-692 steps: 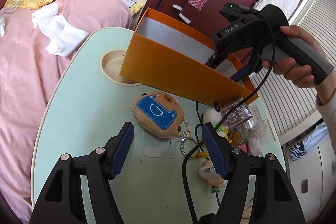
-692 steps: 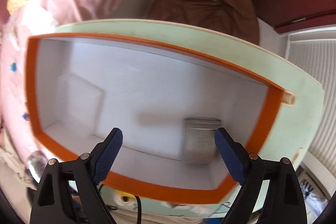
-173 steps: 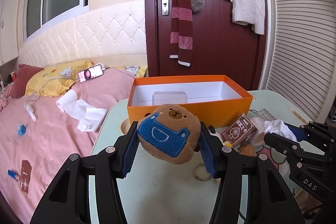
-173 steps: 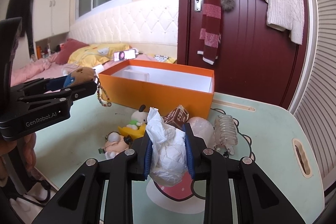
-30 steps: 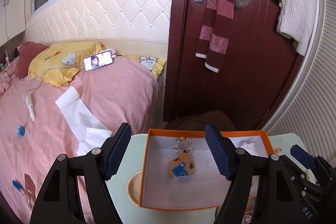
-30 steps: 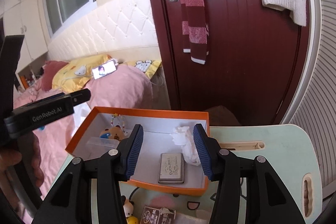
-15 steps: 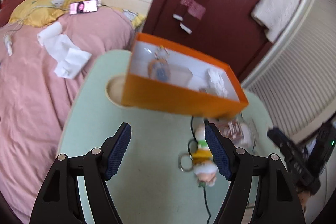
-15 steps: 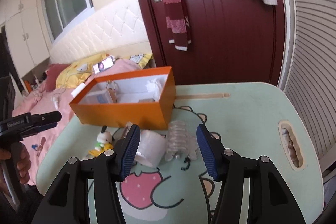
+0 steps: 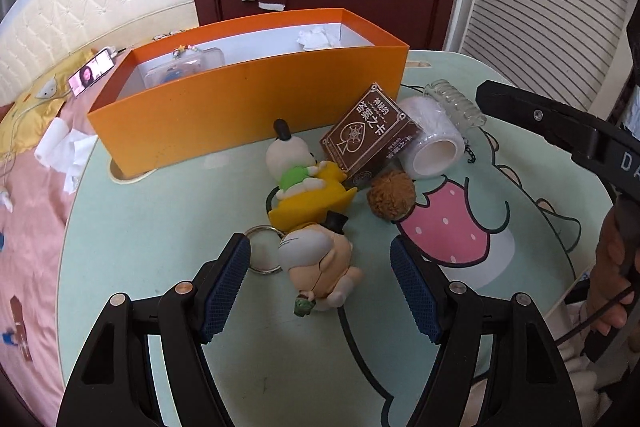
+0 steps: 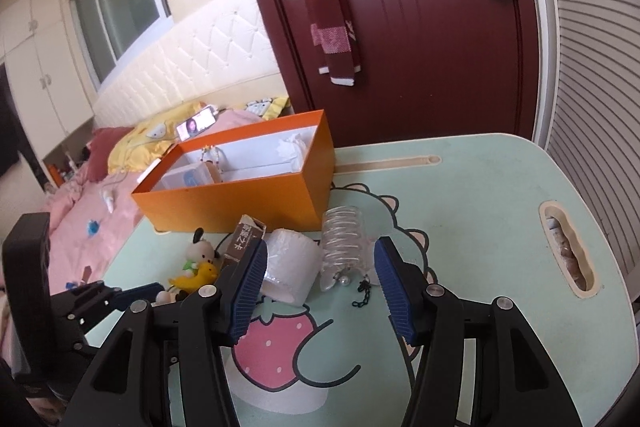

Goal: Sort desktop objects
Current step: 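Grasp the white doll keychain with the left gripper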

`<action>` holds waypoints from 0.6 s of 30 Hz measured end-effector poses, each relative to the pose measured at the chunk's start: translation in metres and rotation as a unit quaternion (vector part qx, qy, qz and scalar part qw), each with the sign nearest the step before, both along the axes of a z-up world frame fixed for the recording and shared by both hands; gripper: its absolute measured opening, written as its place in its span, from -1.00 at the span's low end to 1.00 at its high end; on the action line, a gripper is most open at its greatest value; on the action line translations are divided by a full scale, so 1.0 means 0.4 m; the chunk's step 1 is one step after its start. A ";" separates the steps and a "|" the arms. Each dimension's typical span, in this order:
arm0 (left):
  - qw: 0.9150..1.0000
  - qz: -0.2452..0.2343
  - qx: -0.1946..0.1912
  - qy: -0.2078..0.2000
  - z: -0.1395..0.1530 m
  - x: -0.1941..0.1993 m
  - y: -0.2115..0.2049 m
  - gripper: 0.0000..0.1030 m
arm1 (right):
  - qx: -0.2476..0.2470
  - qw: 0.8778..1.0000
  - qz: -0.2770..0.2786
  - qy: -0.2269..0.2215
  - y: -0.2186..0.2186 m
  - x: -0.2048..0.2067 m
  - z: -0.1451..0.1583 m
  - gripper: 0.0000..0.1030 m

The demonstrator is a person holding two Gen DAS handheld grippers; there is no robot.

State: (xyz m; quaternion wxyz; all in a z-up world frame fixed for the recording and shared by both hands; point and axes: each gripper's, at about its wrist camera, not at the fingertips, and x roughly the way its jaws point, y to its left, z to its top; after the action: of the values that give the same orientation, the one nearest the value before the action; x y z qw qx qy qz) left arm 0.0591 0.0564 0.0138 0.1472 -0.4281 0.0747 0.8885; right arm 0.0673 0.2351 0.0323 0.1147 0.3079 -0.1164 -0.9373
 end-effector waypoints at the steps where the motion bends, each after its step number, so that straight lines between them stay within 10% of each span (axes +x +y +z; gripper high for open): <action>1: 1.000 -0.003 -0.004 -0.004 -0.003 -0.001 0.002 -0.06 | 0.007 1.000 0.008 0.002 -0.013 0.001 0.000 0.09; 10: 0.996 0.046 0.073 -0.002 0.049 0.032 -0.150 -0.19 | 0.078 0.992 0.096 0.012 -0.146 0.028 -0.024 0.09; 18: 0.994 0.086 0.062 -0.011 0.032 0.012 -0.212 -0.19 | 0.091 0.986 0.136 -0.017 -0.216 0.018 -0.064 0.09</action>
State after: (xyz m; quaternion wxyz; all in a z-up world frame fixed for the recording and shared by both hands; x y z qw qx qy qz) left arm 0.0637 -0.0282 0.0264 0.0975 -0.4328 -0.0192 0.8960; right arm 0.0747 0.1486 0.0067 0.2108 0.3457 0.0107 -0.9143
